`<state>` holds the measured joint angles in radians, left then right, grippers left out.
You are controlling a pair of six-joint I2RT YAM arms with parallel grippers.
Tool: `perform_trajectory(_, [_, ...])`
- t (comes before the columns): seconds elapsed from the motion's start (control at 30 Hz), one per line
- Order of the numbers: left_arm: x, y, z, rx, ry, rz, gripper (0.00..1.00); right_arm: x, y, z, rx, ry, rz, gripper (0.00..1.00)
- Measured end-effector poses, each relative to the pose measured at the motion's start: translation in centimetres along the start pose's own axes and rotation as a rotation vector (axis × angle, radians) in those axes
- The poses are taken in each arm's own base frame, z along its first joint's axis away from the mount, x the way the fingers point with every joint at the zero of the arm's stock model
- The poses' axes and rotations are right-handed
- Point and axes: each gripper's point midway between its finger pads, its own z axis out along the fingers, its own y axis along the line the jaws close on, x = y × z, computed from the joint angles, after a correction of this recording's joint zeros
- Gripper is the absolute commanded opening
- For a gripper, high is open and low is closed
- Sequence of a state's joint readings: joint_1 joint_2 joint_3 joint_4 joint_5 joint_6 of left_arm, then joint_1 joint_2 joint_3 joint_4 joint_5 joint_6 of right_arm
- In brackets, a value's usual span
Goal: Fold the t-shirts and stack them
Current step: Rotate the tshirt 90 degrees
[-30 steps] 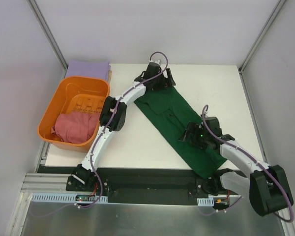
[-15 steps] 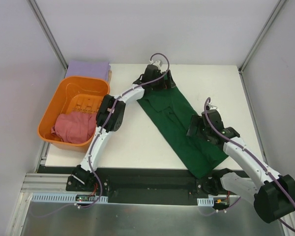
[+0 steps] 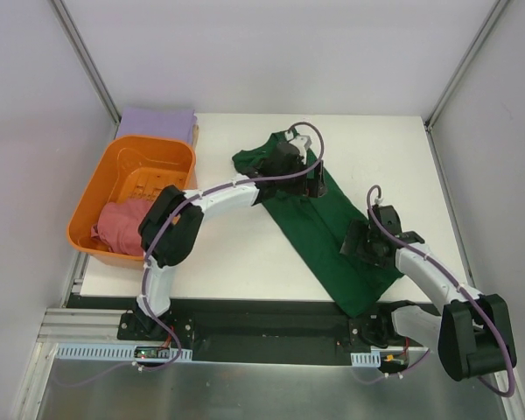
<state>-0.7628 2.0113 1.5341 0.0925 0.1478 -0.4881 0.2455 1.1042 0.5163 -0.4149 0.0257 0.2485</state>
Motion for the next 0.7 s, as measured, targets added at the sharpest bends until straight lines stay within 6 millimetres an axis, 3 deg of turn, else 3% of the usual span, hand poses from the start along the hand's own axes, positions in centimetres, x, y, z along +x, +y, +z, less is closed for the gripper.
perform_trajectory(0.13, [3.5,4.8,1.7,-0.140,0.091,-0.064,0.99,0.1,1.2,-0.1,-0.070,-0.002,0.001,0.96])
perform_trajectory(0.23, [5.0,9.0,3.2,-0.240,0.137,-0.126,0.99,0.2,1.9,-0.2,-0.110,0.003,0.003,0.96])
perform_trajectory(0.47, [-1.7,13.8,6.2,-0.238,0.052,-0.252,0.99,2.0,5.0,-0.8,-0.234,0.070,-0.021,0.96])
perform_trajectory(0.7, [-5.6,15.1,8.7,-0.136,0.022,-0.318,0.99,5.2,8.9,-1.6,-0.368,0.192,-0.121,0.96])
